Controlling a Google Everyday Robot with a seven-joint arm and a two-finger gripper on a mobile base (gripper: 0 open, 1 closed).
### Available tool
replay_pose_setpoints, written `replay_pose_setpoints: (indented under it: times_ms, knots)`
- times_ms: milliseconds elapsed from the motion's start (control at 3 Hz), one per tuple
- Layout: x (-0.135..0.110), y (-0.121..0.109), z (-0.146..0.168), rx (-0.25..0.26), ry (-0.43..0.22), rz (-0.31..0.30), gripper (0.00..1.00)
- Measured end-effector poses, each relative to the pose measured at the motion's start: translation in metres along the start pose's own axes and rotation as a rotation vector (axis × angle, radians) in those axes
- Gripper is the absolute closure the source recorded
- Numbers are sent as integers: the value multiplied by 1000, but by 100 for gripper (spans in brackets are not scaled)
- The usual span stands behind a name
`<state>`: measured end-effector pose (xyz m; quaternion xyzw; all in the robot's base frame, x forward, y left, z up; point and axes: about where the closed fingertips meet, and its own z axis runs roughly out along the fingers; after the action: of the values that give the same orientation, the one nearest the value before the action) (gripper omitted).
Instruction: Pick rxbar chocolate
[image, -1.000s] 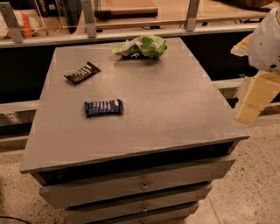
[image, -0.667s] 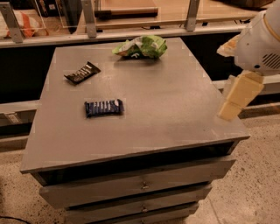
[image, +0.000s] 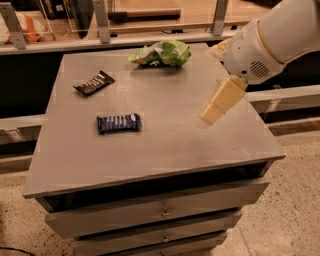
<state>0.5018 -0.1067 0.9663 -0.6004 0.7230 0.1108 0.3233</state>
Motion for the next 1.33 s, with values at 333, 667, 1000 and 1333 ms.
replay_pose_setpoints:
  times_ms: [333, 667, 1000, 1333]
  knots:
    - [-16, -16, 27, 18, -99, 60, 0]
    - [-34, -32, 51, 56, -158, 126, 0]
    - [-52, -34, 81, 60, -207, 165, 0]
    - [-83, -25, 102, 22, -268, 144, 0]
